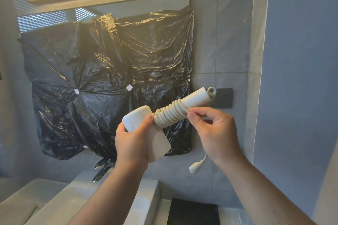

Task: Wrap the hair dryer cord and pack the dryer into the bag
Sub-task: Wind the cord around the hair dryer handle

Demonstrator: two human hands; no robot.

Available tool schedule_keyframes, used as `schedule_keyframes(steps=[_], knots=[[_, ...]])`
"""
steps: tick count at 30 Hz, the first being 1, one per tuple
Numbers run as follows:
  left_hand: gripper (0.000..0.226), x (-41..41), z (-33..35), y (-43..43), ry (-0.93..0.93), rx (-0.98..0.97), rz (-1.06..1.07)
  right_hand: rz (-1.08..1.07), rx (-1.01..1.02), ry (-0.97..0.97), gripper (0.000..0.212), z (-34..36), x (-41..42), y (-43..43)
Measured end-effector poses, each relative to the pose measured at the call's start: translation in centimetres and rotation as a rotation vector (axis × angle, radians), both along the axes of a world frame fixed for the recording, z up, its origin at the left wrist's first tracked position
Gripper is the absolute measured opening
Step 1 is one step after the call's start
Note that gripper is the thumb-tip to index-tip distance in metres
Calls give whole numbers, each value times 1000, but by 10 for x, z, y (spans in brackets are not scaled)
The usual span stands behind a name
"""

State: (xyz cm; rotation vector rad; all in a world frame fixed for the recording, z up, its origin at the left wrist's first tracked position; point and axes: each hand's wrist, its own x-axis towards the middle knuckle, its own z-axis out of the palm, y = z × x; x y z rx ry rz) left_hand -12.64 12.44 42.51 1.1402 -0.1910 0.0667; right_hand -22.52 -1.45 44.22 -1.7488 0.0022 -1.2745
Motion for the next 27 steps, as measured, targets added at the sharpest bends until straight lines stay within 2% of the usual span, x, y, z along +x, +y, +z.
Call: schedule_keyframes(steps=[2, 4, 7, 10, 12, 17, 20, 22, 24, 25, 27], knots=[[41, 1, 0, 1, 54, -20, -43, -38, 71, 22, 18, 0, 1, -7], [48, 3, -2, 3, 80, -22, -106, -5, 170, 67, 30, 1, 3, -13], [65, 6, -8, 2, 128, -2, -193, 262, 242, 195, 46, 6, 2, -19], [48, 1, -16, 1, 205, 32, -353, 548, 217, 234, 45, 13, -5, -20], [40, -2, -21, 0, 257, 63, -478, 640, 182, 236, 38, 17, -9, -20], [32, -8, -39, 4, 240, 112, -650, 596, 171, 228, 36, 8, -6, -23], [20, -9, -42, 7, 170, 215, -657, 547, 213, 232, 38, -6, -1, -22], [18, 41, -82, -3, 104, 228, -581, 518, 245, 231, 35, -13, 2, -19], [23, 69, -101, -2, 151, 215, -587, 500, 272, 228, 35, -20, 6, -14], [27, 54, -99, -1, 106, 247, -607, 494, 276, 230, 35, -24, 7, -12], [36, -6, -63, 0, 163, 387, -578, 471, 249, 247, 35, -29, 10, -8]])
